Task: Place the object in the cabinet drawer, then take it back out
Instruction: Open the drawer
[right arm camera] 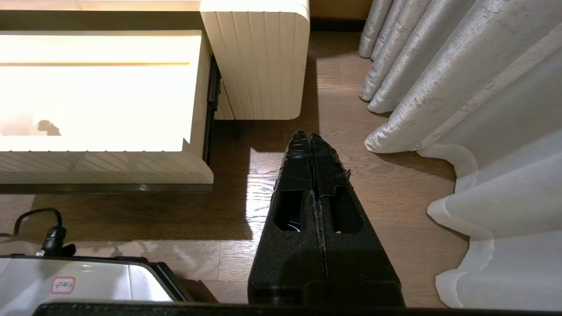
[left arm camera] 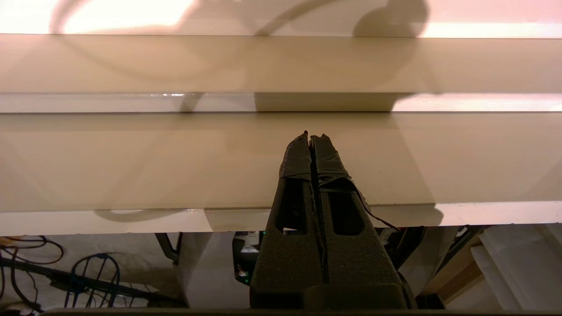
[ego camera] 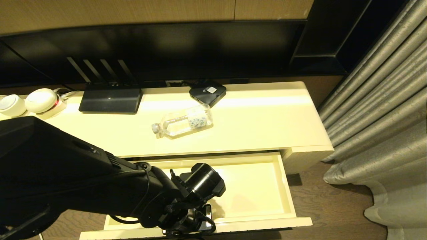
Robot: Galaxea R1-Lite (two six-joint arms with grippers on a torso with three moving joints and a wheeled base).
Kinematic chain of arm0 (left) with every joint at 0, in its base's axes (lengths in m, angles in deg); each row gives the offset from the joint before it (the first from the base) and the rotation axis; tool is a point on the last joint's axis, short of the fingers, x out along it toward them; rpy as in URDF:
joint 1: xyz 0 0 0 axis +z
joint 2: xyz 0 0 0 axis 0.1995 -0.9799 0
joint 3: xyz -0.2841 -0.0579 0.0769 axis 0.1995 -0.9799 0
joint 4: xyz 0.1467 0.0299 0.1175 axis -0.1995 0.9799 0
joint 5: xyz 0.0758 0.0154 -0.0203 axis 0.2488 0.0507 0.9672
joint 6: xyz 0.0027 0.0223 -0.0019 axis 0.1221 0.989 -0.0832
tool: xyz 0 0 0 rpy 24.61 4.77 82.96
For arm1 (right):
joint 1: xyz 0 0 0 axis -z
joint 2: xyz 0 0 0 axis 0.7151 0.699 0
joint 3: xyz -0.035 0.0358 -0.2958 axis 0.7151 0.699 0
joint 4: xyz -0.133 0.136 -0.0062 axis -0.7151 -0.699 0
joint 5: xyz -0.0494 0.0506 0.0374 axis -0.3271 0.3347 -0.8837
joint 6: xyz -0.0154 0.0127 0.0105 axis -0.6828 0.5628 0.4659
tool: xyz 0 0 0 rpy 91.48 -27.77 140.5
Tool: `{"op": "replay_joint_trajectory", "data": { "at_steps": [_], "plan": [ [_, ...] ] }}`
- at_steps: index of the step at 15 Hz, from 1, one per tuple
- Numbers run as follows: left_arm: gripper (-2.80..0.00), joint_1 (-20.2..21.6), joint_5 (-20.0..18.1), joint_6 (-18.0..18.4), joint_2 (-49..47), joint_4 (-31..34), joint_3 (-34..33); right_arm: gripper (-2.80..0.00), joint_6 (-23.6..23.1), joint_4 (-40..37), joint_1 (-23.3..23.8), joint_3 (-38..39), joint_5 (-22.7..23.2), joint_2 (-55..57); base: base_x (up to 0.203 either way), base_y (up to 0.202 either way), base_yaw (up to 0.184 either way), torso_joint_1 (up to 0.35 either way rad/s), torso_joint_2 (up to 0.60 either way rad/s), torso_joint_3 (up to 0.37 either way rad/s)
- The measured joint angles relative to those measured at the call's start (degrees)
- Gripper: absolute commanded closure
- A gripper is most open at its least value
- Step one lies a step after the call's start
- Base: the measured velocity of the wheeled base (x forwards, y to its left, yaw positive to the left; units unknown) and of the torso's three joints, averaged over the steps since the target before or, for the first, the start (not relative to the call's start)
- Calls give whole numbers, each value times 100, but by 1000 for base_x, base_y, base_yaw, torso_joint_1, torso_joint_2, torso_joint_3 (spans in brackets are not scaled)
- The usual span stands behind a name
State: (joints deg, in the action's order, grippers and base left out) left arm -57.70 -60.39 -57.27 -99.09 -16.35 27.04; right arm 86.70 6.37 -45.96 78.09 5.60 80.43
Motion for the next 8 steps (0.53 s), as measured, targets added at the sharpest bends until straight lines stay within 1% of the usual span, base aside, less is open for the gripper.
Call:
{"op": "replay_joint_trajectory", "data": {
  "at_steps": [5,6,8],
  "plan": [
    [0,-12,90,-35,166,14,169,0,0,2,-2,0,-2,0,0,0,0,0,0,0],
    [0,3,181,-32,253,7,272,0,0,2,-2,0,-1,0,0,0,0,0,0,0],
    [0,33,464,87,511,7,561,0,0,2,0,0,0,0,0,0,0,0,0,0]
  ]
}}
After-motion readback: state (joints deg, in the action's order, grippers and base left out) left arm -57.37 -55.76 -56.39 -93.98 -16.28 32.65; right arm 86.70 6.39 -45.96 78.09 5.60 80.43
